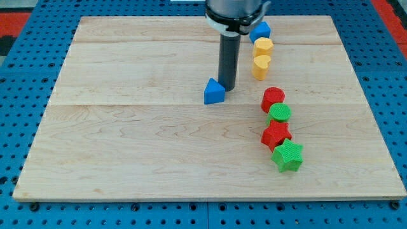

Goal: Keep the yellow heart above the blue triangle

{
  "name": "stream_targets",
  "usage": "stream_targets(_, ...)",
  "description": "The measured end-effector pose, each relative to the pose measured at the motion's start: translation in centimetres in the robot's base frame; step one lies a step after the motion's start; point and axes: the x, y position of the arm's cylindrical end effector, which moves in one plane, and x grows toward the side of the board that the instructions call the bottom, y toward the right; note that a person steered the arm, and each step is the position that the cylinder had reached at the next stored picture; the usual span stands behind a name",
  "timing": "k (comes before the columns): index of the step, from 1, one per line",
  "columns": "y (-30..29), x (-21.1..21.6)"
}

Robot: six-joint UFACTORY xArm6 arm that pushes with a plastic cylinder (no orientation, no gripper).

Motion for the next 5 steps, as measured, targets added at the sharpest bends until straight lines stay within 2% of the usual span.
stream_targets(1,6.4,-2.8)
stream_targets(2,12.9,-3.8)
stream_targets(4,17.8,-4.5)
stream_targets(5,17.5,-8.0)
